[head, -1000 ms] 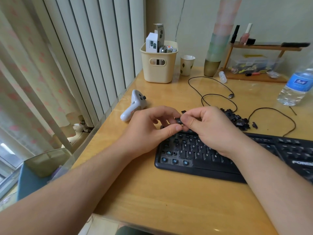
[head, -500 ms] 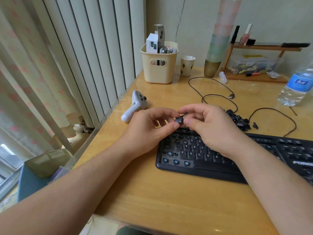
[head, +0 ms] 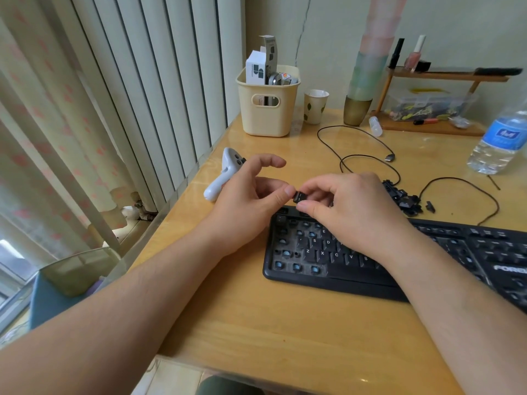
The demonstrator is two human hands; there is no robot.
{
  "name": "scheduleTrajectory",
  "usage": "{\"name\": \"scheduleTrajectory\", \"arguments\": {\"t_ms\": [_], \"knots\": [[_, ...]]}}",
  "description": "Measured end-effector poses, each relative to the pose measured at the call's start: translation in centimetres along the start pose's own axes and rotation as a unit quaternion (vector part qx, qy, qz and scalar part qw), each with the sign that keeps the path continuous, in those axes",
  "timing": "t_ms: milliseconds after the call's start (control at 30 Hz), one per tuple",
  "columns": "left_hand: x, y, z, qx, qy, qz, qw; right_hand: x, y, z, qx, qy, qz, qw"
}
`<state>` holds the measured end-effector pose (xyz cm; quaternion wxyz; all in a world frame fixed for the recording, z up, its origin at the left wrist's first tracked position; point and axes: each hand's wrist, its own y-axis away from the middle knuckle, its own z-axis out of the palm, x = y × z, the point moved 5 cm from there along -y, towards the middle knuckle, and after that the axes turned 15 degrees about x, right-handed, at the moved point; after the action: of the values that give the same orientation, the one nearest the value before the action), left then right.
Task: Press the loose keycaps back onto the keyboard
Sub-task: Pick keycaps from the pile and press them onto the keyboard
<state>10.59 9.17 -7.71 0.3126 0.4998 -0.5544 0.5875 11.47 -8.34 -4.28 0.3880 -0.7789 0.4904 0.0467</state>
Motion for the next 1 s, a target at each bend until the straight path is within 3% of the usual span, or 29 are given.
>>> {"name": "scheduleTrajectory", "arguments": {"t_ms": [233,333,633,833,1000], "knots": [[-1.0,-0.9,-1.4,0.061,-0.086,0.015,0.994,4.4,-1.4,-3.6,0.039,-0.040,0.119,0.991],[-1.6,-1.2,-1.3,0.065,-0.148,0.010,0.987,4.9,-1.2,-3.5,-0.002,-0.042,0.125,0.991],[-2.4,-1.4,-0.9,0.022,-0.167,-0.005,0.986,-0.3,-3.5,-1.1,-0.238,0.113,-0.006,0.965],[-2.3,-1.3,-1.0,0.021,-0.180,-0.003,0.983,-2.1,-3.9,0.6,-0.268,0.182,-0.068,0.944],[-2.2,-1.3,-1.1,0.012,-0.186,0.001,0.982,-1.9,-3.3,1.2,-0.280,0.198,-0.069,0.937]]}}
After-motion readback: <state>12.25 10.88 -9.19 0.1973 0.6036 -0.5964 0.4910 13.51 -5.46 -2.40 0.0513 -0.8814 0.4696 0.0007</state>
